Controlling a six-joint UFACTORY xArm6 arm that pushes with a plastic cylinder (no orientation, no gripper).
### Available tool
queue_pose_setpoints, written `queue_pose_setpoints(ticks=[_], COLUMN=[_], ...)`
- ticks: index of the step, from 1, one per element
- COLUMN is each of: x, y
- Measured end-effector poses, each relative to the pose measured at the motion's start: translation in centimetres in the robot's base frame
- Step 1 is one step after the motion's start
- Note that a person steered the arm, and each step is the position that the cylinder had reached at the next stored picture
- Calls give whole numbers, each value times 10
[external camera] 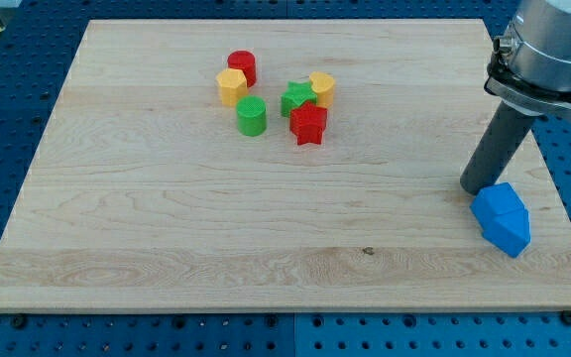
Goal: Move the arm away from the blue blocks
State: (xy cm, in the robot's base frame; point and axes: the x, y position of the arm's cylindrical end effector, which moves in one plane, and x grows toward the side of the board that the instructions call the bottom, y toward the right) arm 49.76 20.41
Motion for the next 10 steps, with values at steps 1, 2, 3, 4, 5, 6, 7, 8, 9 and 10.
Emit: queue_pose_setpoints(ticks=[1,2,3,4,5,6,7,8,9,10], x=[8,17,23,27,28,27,19,15,7,-6], y=[0,-1,-6,-7,-7,-7,-27,-58,-59,-59])
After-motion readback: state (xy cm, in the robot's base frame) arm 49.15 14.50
